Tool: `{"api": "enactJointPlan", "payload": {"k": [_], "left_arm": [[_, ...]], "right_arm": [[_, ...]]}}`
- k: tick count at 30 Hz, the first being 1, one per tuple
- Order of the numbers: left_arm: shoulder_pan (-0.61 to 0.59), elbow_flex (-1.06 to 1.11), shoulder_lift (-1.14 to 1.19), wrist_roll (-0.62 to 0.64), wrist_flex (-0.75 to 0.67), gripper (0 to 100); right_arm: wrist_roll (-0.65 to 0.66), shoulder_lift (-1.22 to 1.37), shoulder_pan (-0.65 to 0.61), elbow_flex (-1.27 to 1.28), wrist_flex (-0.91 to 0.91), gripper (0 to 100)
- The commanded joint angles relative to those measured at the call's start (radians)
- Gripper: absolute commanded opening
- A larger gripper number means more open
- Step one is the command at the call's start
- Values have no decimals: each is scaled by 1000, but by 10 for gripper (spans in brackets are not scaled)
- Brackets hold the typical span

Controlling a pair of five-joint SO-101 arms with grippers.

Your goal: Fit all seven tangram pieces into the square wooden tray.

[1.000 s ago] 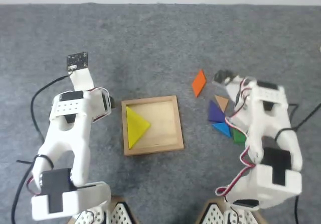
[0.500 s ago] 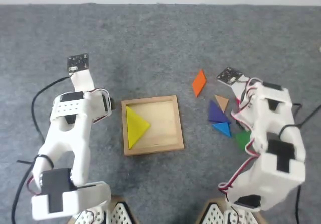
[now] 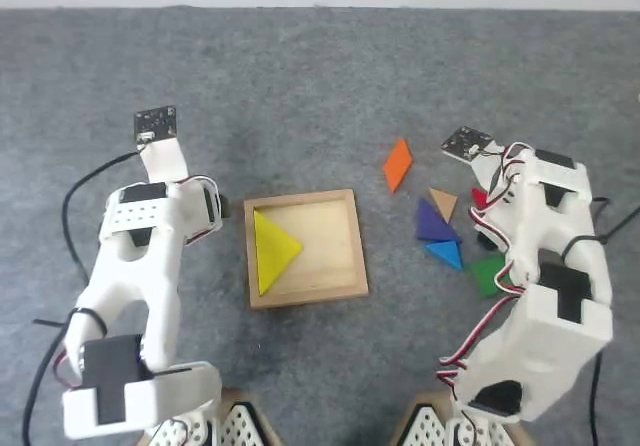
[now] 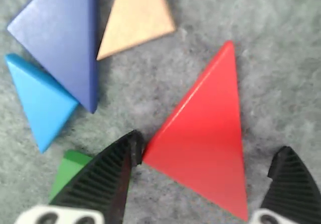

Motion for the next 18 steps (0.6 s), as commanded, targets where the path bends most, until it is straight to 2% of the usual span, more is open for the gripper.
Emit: {"api": "enactJointPlan", "payload": {"k": [1,9,18], "left_arm": [[-6,1,-44,-9,-11,222],[-11,4,-44,-9,-12,222],[-12,10,-44,-9,-14,222]], "right_arm": [[18,15,64,-17,-16,365],[17,15,56,0,-68,157],[12,2,51,-6,-65,97]]}}
